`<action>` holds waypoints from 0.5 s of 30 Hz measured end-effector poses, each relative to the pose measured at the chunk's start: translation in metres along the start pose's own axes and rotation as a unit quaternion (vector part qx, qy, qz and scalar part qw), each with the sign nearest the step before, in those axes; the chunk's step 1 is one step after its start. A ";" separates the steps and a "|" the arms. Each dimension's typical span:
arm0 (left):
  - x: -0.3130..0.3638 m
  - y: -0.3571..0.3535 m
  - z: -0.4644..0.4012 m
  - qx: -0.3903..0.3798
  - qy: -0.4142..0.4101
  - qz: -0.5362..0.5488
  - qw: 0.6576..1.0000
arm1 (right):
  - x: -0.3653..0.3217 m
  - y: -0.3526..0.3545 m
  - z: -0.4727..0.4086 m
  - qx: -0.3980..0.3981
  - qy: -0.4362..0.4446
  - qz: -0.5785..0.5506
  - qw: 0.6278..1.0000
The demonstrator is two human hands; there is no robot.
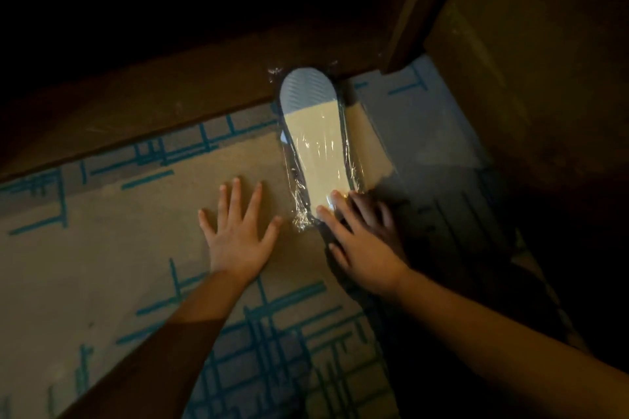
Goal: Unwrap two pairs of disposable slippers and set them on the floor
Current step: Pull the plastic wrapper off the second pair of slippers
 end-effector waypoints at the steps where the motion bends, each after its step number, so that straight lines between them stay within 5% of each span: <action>1: 0.004 -0.003 0.014 -0.010 0.000 0.024 1.000 | -0.001 -0.004 0.013 -0.005 -0.004 0.000 1.000; 11: 0.059 -0.046 0.141 -0.036 -0.087 0.129 0.987 | -0.009 -0.030 0.119 -0.130 0.033 -0.060 0.989; 15: 0.062 -0.046 0.159 0.016 -0.088 0.132 0.987 | -0.009 -0.027 0.129 -0.060 0.083 -0.020 0.994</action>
Point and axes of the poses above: each hand's wrist, its own z-axis away from the middle knuckle, its own y-axis out of the back of the hand, x = y × z, the point moved 5 cm from there along -z, towards the middle knuckle, and after that the axes turned 5 degrees about -x, right-handed, at the moved point
